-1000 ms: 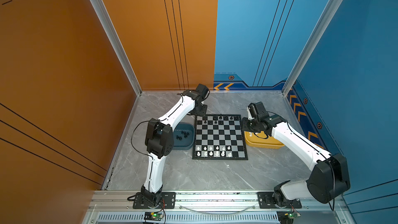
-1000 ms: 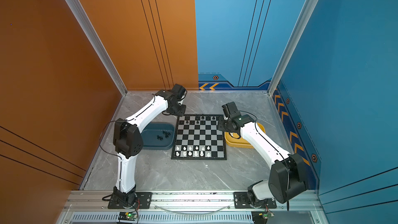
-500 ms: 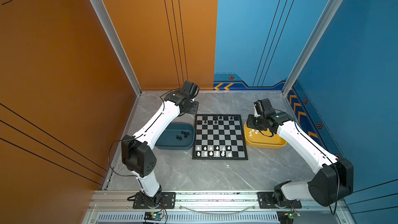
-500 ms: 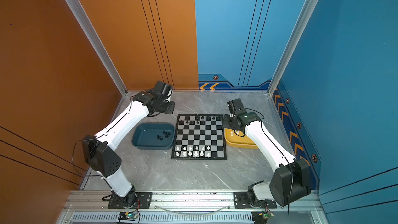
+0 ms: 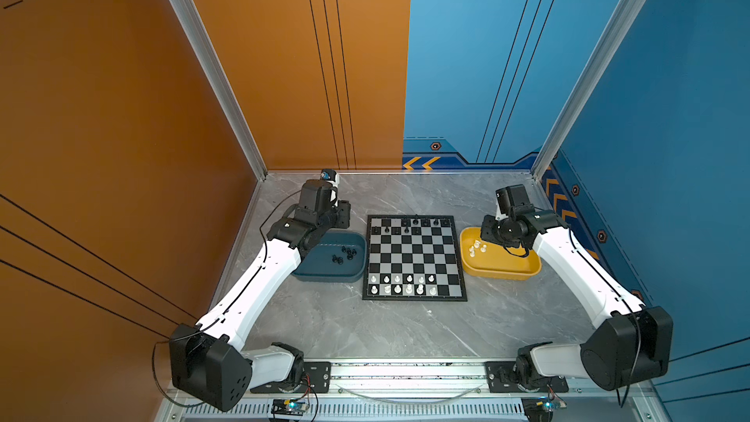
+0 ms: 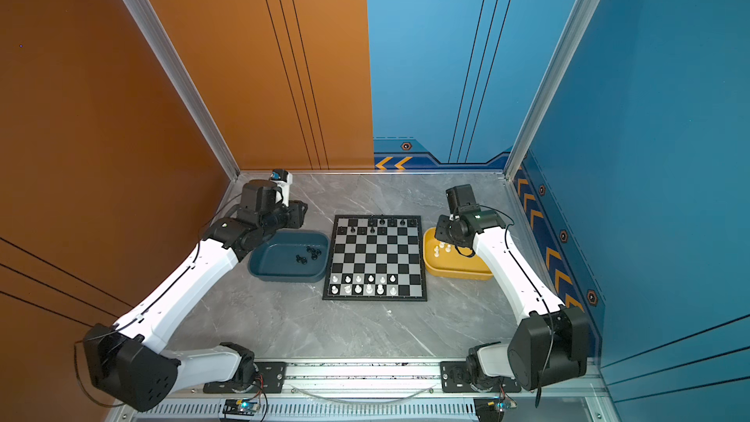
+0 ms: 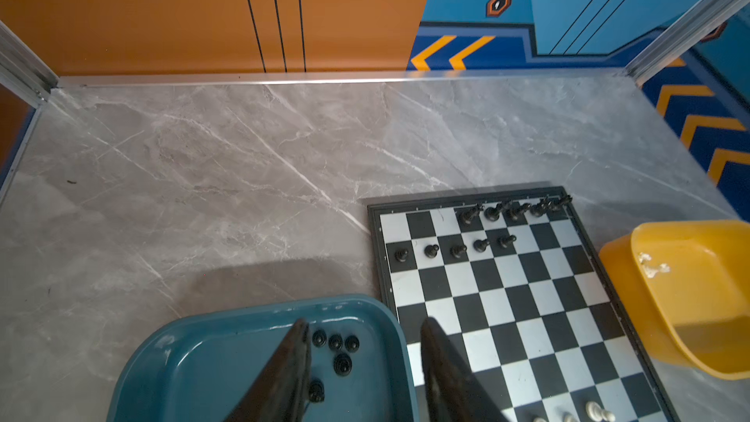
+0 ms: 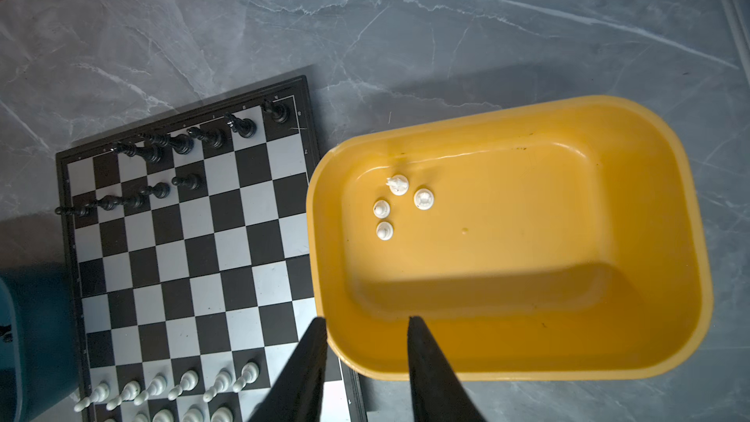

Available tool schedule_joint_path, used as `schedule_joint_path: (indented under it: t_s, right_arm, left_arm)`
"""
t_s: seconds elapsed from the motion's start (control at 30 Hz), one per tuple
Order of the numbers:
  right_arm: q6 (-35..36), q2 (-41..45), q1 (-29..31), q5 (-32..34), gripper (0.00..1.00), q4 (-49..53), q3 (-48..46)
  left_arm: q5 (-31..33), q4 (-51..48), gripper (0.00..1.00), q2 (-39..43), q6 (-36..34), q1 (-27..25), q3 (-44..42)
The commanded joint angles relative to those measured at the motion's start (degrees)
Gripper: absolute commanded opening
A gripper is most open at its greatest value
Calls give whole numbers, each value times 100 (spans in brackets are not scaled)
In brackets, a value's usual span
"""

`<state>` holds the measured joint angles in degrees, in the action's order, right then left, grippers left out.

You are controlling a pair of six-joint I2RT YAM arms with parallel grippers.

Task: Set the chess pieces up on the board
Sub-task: 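Lower the right gripper into the yellow tray and grasp a white pawn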

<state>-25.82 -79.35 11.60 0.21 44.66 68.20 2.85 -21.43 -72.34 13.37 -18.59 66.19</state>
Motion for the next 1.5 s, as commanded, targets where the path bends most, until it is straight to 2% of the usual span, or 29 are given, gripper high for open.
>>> schedule_joint_path:
  t_s: [0.0, 0.5, 0.97, 1.47]
  right_arm:
    - [168, -336, -58, -6, 35, 238, -36]
    - [448, -1479, -131, -273, 33, -26, 298]
    - [972, -2352, -249, -139, 32, 87, 971]
    - [1544, -2856, -365, -257, 36, 135, 1278]
  left_arm:
    - [-295, 674, 47, 106, 87, 96, -94]
    - [-382, 920, 48, -19, 129, 180, -74]
    - [-443, 904, 48, -87, 140, 182, -14]
    - [-448, 851, 47, -67, 141, 180, -41]
